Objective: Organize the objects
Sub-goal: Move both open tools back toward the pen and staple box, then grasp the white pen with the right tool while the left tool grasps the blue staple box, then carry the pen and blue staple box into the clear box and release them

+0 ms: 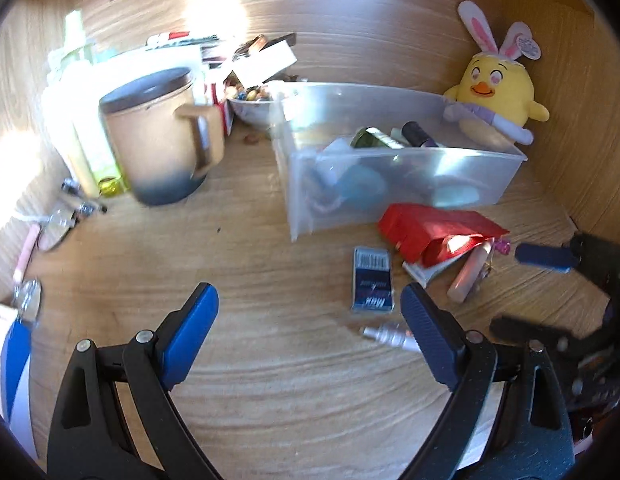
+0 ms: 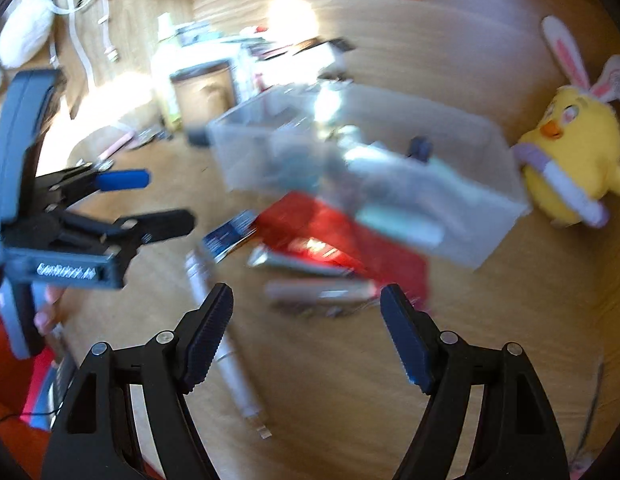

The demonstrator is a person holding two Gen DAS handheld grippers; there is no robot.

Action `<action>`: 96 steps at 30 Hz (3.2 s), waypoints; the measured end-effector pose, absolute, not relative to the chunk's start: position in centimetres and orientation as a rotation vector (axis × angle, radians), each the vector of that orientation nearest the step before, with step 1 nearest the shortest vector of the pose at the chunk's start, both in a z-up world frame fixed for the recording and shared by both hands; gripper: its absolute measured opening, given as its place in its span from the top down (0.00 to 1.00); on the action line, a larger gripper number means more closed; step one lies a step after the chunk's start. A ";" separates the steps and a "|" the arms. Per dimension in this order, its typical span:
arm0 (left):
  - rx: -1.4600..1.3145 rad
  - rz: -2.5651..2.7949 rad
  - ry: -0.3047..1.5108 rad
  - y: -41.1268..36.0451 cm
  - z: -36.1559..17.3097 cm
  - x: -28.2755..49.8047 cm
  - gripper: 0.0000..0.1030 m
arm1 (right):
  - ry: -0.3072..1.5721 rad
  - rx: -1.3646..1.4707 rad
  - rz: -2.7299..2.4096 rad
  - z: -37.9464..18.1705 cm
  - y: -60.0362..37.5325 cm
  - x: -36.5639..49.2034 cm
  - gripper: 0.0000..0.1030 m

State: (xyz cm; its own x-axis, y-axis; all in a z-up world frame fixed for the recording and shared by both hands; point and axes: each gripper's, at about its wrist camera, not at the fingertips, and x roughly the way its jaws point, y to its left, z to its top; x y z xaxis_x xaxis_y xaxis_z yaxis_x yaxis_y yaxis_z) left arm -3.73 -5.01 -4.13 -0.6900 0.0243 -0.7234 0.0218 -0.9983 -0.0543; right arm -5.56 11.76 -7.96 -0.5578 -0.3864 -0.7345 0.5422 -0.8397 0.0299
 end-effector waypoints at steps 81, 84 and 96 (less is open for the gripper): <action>-0.946 2.851 -0.111 -1.1 1.8 -4.6 0.74 | 0.041 0.798 -2.541 -0.7 15.3 -6.2 0.88; -0.928 2.849 -0.121 -1.1 2.4 -5.0 0.74 | 0.020 0.756 -2.560 0.6 15.9 -6.4 0.88; -0.913 2.867 -0.165 -1.9 4.0 -8.2 0.74 | 0.006 0.615 -2.647 4.9 17.2 -8.5 0.88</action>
State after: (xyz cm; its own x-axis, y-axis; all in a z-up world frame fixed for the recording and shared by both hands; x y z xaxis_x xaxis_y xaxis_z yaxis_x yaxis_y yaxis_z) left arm -8.16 -1.95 4.01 -0.8092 0.1544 -0.5669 -0.0885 -0.9859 -0.1422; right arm -8.49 17.22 4.87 -0.8134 -0.4000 -0.4224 0.4019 -0.9113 0.0893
